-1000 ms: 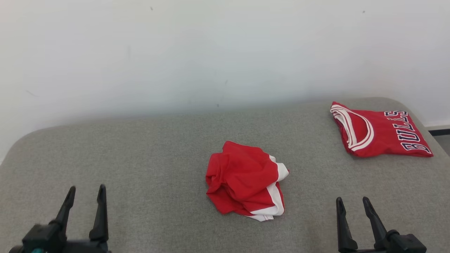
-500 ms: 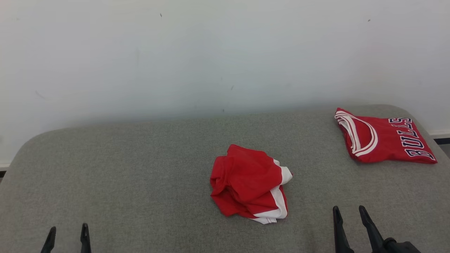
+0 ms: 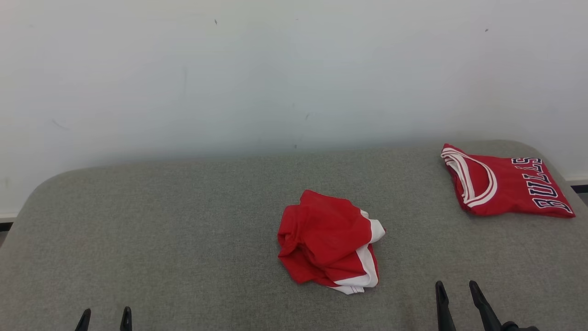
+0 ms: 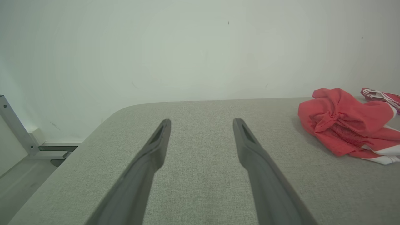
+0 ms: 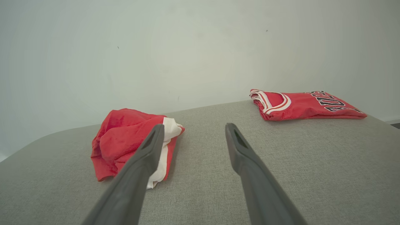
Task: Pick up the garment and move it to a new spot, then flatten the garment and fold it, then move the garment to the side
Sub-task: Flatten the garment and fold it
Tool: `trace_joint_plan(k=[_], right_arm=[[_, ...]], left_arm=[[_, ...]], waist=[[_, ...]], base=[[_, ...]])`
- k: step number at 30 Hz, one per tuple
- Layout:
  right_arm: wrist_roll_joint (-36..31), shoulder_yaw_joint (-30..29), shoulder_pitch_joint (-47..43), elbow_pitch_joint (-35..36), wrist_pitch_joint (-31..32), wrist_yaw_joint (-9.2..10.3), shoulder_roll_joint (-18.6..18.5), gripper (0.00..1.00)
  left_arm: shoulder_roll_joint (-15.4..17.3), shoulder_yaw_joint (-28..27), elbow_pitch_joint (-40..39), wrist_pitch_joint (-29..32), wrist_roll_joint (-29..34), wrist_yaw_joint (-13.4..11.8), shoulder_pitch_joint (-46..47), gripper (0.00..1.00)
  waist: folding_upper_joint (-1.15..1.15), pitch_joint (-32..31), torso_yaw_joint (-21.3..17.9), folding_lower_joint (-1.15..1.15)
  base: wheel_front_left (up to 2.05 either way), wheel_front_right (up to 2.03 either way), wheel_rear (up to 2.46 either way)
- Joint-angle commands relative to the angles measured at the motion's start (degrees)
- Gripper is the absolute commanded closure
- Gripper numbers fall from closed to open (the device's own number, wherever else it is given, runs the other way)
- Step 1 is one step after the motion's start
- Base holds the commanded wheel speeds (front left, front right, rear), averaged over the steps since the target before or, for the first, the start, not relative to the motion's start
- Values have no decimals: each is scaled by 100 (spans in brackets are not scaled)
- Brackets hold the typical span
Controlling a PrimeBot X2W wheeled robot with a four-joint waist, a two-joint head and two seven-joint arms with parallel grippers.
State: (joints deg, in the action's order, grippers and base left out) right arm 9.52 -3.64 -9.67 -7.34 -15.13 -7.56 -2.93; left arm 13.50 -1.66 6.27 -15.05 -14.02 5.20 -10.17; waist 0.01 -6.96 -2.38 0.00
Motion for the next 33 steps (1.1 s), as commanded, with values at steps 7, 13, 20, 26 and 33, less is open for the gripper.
trace_joint_plan(k=[7, 13, 20, 26, 33], right_arm=[[18, 39, -121, -20, 1, 12, 12, 0], [28, 48, -135, -34, 1, 12, 12, 0], [33, 47, -122, -56, 1, 12, 12, 0], [41, 64, -105, -64, 0, 12, 11, 0], [40, 56, -109, -71, 0, 12, 12, 0]], left_arm=[[-97, -115, 65, -16, 161, 120, -82, 0], [-129, -154, 86, -16, 272, 170, -87, 0], [-143, -196, 127, -16, 297, 194, -52, 0], [-136, -237, 159, -16, 317, 218, -33, 0], [-124, -264, 179, -16, 327, 234, -11, 0]], waist=[[-1, 33, 16, 0], [-1, 46, 37, 0], [-1, 59, 58, 0], [-1, 74, 50, 0], [-1, 93, 36, 0]], base=[[0, 0, 0], [0, 0, 0], [0, 0, 0], [0, 0, 0], [0, 0, 0]])
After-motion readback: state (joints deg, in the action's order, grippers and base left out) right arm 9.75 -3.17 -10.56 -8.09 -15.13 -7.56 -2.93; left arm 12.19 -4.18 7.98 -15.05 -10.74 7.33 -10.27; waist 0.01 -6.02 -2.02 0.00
